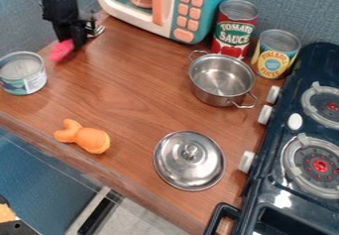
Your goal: Move the red spork vertically
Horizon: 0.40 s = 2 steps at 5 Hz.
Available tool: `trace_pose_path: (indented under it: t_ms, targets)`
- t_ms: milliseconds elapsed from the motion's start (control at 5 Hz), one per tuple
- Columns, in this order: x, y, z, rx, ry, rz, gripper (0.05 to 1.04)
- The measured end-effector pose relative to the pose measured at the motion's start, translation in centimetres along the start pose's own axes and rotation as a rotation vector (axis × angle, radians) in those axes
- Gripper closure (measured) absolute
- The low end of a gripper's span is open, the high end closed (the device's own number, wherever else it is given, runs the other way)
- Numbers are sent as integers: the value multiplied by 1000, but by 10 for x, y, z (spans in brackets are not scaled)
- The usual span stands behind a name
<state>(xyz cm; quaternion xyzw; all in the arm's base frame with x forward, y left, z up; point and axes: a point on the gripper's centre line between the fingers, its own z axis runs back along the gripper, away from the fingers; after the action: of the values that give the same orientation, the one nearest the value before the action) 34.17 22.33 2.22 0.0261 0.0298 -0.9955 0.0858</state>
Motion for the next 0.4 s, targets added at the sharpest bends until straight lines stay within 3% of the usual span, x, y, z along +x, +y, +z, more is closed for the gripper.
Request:
trace_pose_path:
  t_ms: [200, 400]
  targets:
    - [5, 4, -4, 29, -35, -11, 345]
    - [9, 4, -2, 29, -69, -4, 92]
